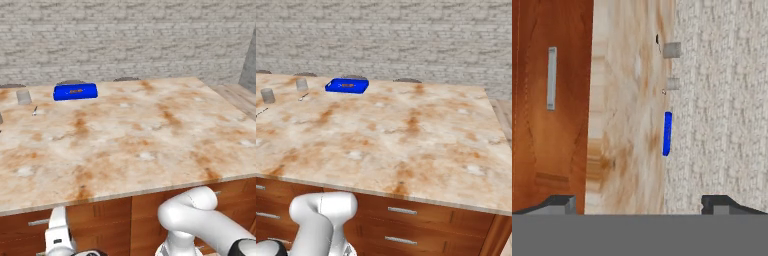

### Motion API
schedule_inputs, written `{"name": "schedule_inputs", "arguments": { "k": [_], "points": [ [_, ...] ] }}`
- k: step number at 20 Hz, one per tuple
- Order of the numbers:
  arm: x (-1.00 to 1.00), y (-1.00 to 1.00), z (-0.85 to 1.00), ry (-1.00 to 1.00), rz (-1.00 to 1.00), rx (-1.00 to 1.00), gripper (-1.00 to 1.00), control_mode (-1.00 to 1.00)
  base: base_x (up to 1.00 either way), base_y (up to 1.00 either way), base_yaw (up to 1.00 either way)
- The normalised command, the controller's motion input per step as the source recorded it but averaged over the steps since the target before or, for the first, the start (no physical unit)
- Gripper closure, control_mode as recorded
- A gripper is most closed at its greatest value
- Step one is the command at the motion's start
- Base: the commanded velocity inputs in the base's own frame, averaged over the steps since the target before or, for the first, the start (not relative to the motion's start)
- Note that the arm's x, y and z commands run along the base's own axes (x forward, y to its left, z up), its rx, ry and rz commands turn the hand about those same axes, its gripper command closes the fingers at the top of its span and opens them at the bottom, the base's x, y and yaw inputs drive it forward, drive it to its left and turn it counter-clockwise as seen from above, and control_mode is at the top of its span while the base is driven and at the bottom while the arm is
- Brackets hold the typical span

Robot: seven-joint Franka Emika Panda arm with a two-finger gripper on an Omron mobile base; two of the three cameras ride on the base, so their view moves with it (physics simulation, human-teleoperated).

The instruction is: Take the tongs from the drawer on the left and place them on the dining counter next to the tray containing the kebab skewer.

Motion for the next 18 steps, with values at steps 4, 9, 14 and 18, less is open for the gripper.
{"name": "schedule_inputs", "arguments": {
  "k": [4,9,14,18],
  "points": [
    [0.02,0.22,-0.47,0.00,0.04,0.00,-1.00,-1.00,0.00,0.00,0.00],
    [0.01,0.19,-0.48,0.00,0.02,-0.01,-1.00,-1.00,0.00,0.00,0.00],
    [0.00,0.21,-0.54,0.00,0.00,-0.01,-1.00,-1.00,0.00,0.00,0.00],
    [0.13,0.19,-0.44,-0.01,0.00,-0.02,-1.00,-1.00,0.00,0.00,0.00]
  ]
}}
